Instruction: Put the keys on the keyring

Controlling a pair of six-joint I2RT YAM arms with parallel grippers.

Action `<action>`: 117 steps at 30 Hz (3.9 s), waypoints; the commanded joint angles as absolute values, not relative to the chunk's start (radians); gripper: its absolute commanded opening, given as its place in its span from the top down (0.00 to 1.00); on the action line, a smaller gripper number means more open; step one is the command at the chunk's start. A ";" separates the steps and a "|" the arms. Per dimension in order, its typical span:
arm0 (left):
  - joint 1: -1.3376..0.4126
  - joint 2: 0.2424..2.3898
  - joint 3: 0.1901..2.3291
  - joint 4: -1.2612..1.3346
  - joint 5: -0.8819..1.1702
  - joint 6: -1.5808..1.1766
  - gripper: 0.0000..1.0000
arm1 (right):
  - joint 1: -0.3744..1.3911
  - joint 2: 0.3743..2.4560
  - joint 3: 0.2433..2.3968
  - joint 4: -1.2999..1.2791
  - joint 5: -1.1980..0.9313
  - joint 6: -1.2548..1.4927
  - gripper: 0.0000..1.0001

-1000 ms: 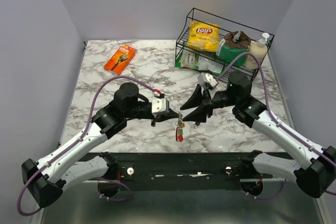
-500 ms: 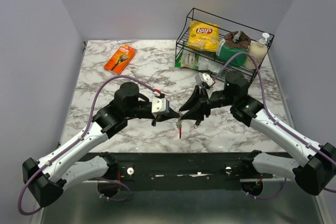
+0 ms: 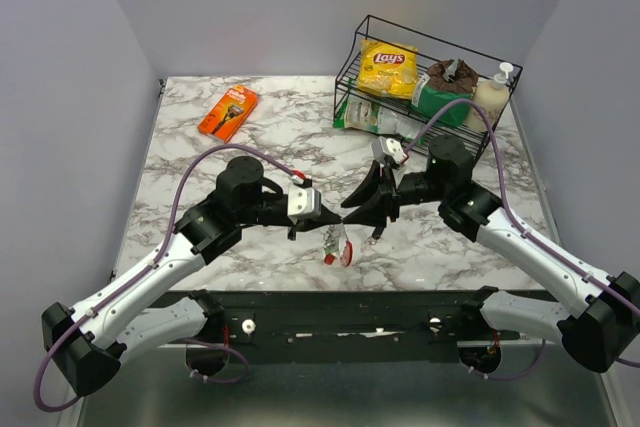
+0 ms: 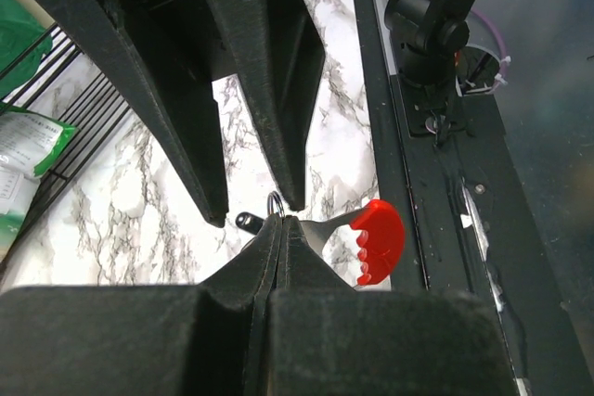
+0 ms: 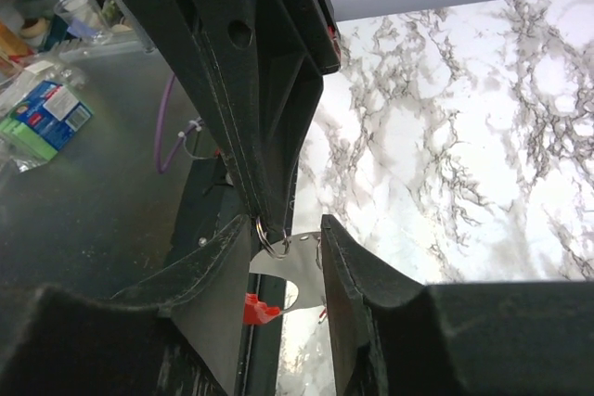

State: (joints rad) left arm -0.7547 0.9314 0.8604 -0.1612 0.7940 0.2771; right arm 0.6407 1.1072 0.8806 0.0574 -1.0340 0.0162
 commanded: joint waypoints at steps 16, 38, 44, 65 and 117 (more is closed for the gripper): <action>-0.744 0.914 0.879 -0.075 0.828 0.256 1.00 | 0.647 1.114 0.874 0.032 -0.985 -0.012 0.99; -0.557 0.824 0.632 0.579 0.571 -0.384 0.16 | 0.635 1.065 0.847 0.431 -0.894 0.270 0.99; -0.453 0.978 0.600 1.109 0.926 -0.702 0.21 | 0.606 1.051 0.819 0.632 -0.917 0.399 0.99; -0.445 1.151 0.640 1.405 0.965 -0.897 0.48 | 0.600 1.072 0.835 0.713 -0.957 0.451 0.99; -0.566 1.155 0.802 0.848 0.965 -0.517 1.00 | 0.600 1.074 0.825 0.692 -0.954 0.439 0.87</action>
